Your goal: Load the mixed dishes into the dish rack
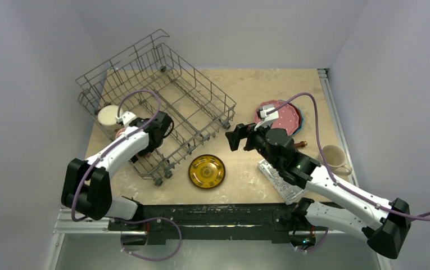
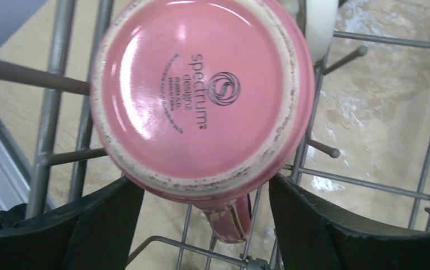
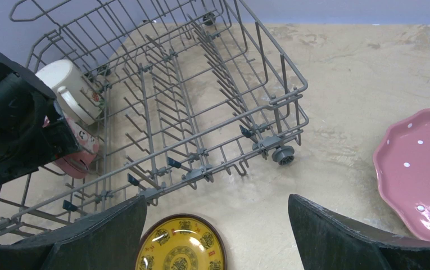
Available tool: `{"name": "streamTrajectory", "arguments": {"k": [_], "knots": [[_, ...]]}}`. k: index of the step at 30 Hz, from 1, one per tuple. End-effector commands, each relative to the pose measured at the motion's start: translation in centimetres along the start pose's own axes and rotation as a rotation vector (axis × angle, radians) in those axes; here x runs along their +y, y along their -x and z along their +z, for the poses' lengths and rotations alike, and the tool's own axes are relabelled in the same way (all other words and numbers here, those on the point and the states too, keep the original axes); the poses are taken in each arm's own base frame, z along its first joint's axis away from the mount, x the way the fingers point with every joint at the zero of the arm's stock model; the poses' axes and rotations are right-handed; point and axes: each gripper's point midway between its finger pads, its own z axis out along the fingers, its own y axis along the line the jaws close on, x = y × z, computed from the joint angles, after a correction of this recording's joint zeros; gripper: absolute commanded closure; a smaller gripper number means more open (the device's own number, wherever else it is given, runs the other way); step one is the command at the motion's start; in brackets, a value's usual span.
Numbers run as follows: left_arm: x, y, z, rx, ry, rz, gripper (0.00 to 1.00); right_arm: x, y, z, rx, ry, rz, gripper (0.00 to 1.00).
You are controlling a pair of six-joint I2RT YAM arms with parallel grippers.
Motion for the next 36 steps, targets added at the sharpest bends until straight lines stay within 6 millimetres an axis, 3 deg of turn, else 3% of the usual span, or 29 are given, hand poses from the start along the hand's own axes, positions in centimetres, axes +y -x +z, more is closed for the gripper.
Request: {"name": "streamTrajectory", "arguments": {"k": [1, 7, 12, 15, 24, 29, 36], "knots": [[-2.5, -0.6, -1.0, 0.062, -0.151, -0.017, 0.24, 0.8, 1.5, 0.1, -0.041, 0.023, 0.014, 0.02], [-2.2, 0.1, -2.0, 0.071, -0.187, -0.083, 0.28, 1.1, 1.3, 0.4, -0.03, 0.032, 0.022, 0.02], [-2.1, 0.6, -2.9, 0.083, -0.227, -0.083, 0.11, 1.3, 1.0, 0.5, -0.021, 0.038, 0.028, 0.02], [-2.0, 0.7, -3.5, 0.096, -0.252, -0.087, 0.07, 1.3, 0.8, 0.7, -0.019, 0.04, 0.031, 0.02], [-3.2, 1.4, -5.3, 0.125, -0.383, -0.107, 0.15, 1.6, 0.2, 1.1, -0.001, 0.05, 0.036, 0.02], [-3.8, 0.8, -4.7, 0.14, -0.376, -0.113, 0.09, 1.6, 0.1, 1.1, 0.0, 0.053, 0.041, 0.02], [-5.0, 0.6, -3.0, 0.185, -0.355, -0.145, 0.15, 1.5, 0.0, 0.8, 0.001, 0.052, 0.05, 0.02]]}}
